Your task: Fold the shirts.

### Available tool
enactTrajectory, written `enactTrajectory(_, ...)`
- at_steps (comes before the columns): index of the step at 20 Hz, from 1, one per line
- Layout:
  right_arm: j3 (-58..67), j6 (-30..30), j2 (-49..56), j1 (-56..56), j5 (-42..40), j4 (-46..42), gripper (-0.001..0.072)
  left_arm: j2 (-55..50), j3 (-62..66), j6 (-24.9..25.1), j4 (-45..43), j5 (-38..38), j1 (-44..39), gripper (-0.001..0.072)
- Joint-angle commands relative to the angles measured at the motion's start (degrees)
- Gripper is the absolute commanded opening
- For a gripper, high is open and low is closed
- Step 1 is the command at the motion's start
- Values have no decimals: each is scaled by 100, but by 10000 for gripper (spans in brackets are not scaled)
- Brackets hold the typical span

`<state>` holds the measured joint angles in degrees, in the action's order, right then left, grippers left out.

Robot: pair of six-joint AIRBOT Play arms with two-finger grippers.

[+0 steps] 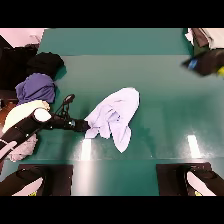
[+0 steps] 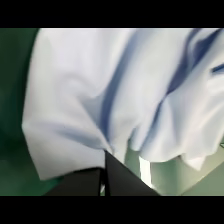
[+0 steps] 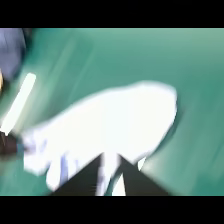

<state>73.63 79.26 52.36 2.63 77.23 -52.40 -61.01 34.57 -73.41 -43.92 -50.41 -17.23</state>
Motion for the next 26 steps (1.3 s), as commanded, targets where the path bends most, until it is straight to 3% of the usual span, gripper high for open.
enactTrajectory(1,-2085,190,-219,-295,-286,136,602,13,841,-9,-398,-509,-33,22)
enactTrajectory(3,-3318,177,-105,-686,-892,894,617,13,1228,-9,-520,-636,-33,22)
enactTrajectory(4,-3797,81,13,-953,-1331,1360,572,13,1342,-11,-535,-621,-33,22)
enactTrajectory(6,-4400,-345,369,-1657,-2229,2133,550,11,1410,-11,-535,-610,-35,22)
enactTrajectory(9,-4398,-481,1071,-2688,-3182,2439,550,7,1410,-11,-564,-671,-35,22)
enactTrajectory(12,-3895,-481,1720,-3263,-3600,2411,547,7,1410,-11,-566,-782,-33,22)
enactTrajectory(13,-3720,-481,1917,-3331,-3613,2365,433,7,1410,-11,-575,-800,-33,22)
enactTrajectory(14,-3571,-481,2076,-3346,-3580,2223,263,7,1410,-13,-629,-822,-33,22)
enactTrajectory(16,-3348,-479,2225,-3338,-3300,1725,28,9,1412,-17,-756,-863,-33,23)
enactTrajectory(19,-3145,-337,1834,-3101,-2702,946,16,101,1687,-186,-909,-881,214,22)
enactTrajectory(24,-2315,678,35,-1633,-1537,-791,15,608,3370,-162,-1014,-1512,1322,22)
enactTrajectory(26,-1635,669,-538,-999,-1508,-911,14,776,4172,-162,-1008,-1711,1484,22)
